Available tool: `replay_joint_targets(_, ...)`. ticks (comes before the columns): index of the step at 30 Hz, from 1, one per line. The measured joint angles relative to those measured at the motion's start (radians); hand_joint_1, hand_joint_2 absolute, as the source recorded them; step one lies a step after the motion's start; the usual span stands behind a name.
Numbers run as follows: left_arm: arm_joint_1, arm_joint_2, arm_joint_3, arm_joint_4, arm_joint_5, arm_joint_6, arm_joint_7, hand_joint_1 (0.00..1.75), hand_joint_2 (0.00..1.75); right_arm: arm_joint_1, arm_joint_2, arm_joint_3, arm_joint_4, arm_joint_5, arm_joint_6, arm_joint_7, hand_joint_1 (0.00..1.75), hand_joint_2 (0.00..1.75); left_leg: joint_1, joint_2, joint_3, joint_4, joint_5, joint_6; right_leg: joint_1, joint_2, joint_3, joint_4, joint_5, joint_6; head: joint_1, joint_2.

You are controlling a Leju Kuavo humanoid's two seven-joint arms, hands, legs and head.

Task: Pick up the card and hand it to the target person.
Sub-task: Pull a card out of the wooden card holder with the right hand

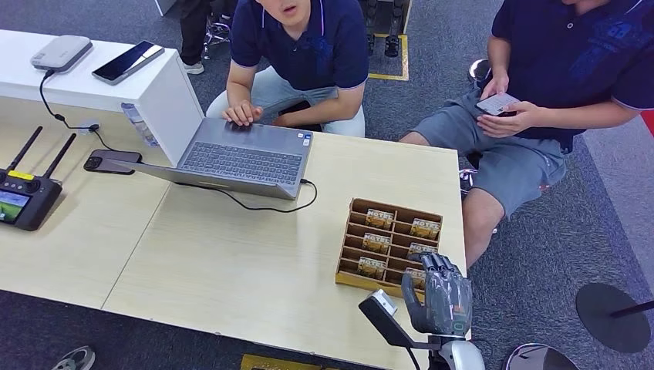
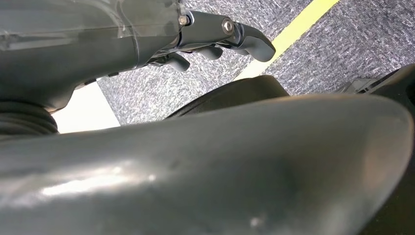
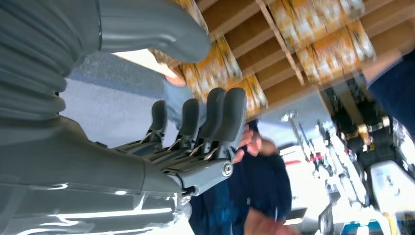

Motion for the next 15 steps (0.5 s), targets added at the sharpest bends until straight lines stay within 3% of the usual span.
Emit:
replay_joint_targets(8,0.000,0.000,0.000,0.000,0.003,0.003,-0.004,0.00,0.00,0.002,-0.006,-0.016,-0.109,0.023,0.023,-0.003,0.93,1.75,0.000,0.000,0.000,0.000,0.000,0.000,0.000,0.000,0.000,0.000,0.000,0.000,0.000,0.000)
replay_joint_targets(15,0.000,0.000,0.000,0.000,0.000,0.001,0.000,0.00,0.00,0.002,-0.006,-0.019,-0.114,-0.003,0.034,-0.019,0.76,1.75,0.000,0.000,0.000,0.000,0.000,0.000,0.000,0.000,0.000,0.000,0.000,0.000,0.000,0.000)
